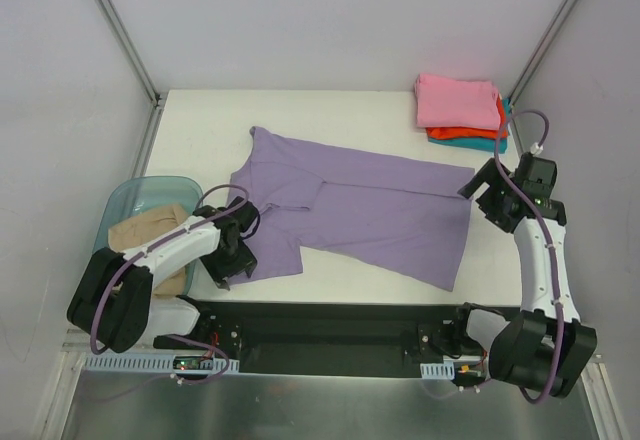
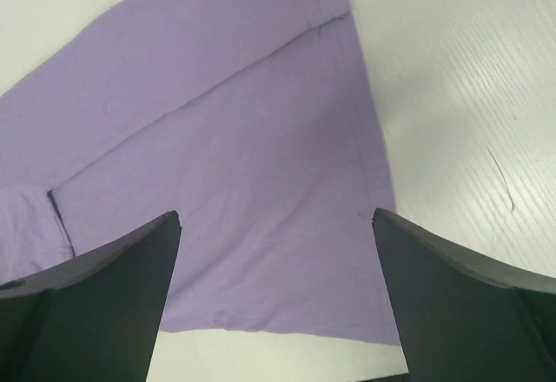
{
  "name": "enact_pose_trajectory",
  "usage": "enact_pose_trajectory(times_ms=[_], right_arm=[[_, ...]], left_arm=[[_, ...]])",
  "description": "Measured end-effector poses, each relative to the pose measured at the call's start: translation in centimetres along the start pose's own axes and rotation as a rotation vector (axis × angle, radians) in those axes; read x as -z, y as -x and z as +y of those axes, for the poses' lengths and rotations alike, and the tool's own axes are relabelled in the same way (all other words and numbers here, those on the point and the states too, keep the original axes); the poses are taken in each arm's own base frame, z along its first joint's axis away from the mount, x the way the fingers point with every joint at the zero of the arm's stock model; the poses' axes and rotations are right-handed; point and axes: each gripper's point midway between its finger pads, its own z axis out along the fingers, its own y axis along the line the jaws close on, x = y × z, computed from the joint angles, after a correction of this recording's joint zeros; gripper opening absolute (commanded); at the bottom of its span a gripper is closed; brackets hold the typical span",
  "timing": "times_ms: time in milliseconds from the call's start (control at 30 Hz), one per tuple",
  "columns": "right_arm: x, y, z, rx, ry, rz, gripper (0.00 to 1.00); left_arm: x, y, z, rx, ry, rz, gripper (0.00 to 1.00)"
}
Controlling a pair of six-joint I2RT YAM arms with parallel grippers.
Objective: Fold and stack the t-shirts
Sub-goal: Grap the side of the flattened tshirt closest away from the robot with both arms
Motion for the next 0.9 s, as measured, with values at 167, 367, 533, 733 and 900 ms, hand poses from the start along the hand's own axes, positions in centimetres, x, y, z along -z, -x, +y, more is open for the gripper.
enact_pose_trajectory(times_ms=[167,367,533,733,900], right_arm=[[0.6,-1.7,-1.1,-0.005,-0.031,0.027,0.97],[2.4,-5.1,-2.3,-0.009,-0.035,0.068,0.98],[3.6,-10.0,-1.6,0.058,-0.003,0.192,0.98],[3.8,-17.5,-1.9,0.174,-0.063,0.424,0.93],[3.7,-19.9,-4.7,0.119,-0.189,0.488,0.81]], left_arm=[[-0.2,0.0,-0.5,0.006,-0.010,0.006,0.41],[-0.4,0.1,-1.5,0.012,-0.047,0.010,0.01],[-0.4,0.2,-2.3,-0.002,-0.065,0.017,0.00],[-0.3,0.2,-2.3,-0.029,-0.070,0.015,0.00],[-0.2,0.6,-2.3,-0.044,-0.097,-0.016,0.00]])
